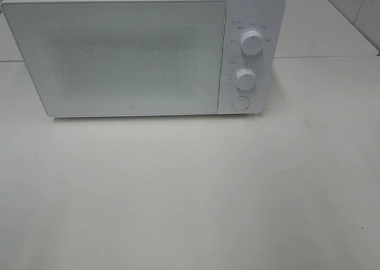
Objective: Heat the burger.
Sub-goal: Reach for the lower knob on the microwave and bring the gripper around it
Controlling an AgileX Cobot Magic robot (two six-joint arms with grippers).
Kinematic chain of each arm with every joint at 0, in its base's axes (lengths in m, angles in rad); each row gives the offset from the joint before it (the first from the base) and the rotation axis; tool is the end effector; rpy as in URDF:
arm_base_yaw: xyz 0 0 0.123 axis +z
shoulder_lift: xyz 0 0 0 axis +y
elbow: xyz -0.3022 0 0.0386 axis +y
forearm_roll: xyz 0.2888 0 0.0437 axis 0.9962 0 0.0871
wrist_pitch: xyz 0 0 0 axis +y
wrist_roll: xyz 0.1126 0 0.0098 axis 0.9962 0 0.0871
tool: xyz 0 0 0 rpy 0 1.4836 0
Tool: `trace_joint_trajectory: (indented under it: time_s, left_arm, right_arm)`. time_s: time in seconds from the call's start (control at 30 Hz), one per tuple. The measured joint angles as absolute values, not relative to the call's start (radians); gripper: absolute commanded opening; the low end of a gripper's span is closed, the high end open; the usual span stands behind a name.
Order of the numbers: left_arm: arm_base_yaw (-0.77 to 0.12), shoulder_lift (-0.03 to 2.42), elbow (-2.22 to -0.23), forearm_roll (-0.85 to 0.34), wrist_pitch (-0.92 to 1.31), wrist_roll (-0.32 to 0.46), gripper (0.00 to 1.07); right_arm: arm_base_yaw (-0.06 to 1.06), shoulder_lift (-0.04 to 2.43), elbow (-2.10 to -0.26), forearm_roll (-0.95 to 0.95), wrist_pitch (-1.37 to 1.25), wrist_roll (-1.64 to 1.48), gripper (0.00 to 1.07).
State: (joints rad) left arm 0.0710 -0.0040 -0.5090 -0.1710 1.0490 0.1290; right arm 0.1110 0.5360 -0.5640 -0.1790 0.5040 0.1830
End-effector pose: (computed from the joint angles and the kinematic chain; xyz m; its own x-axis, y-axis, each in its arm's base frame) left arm 0.0299 -0.0146 0.2923 -0.4240 0.0126 -0.9056 0.0812 0.9964 -0.0241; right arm 0.1520 0.0072 0.3203 -0.3712 -0.0154 -0.9284 -0.0215 0.9997 -0.0080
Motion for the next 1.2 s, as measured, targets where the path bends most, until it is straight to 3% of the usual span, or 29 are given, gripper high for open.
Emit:
trace_joint_trajectory:
  time_s: [0.8,1.2]
  left_arm:
    - [0.071,-0.004,-0.509,-0.171,1.049,0.129,1.02]
    - [0.071,-0.004,-0.509,-0.171,1.048,0.129,1.02]
  right_arm:
    - [0.111,0.999,-0.564,-0.179,0.097,0.183,0.76]
    - [0.111,1.124,-0.431,-0.121,-0.376,0.183,0.76]
